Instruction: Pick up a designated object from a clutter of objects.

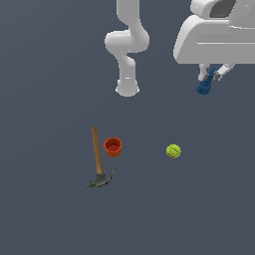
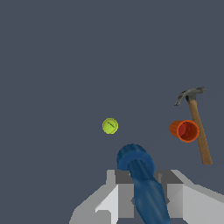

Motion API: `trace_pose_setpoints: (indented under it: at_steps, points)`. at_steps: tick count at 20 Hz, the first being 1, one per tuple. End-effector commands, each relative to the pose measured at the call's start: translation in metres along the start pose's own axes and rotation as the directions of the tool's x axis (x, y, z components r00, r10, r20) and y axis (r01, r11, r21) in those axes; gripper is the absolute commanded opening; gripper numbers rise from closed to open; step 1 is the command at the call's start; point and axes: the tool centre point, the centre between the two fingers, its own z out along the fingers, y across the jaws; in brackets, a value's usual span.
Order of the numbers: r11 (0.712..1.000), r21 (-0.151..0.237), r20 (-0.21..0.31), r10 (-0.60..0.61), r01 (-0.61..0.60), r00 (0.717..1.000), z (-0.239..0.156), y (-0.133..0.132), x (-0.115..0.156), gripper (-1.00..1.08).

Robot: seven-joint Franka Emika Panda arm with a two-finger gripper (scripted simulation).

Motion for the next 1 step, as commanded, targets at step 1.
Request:
trace_pose_setpoints:
  at_steps: [1]
  points:
    - [1.0,0.0,0.0,0.0,0.0,1.0,-0.0012,-0.0002,0.0007,-1.0]
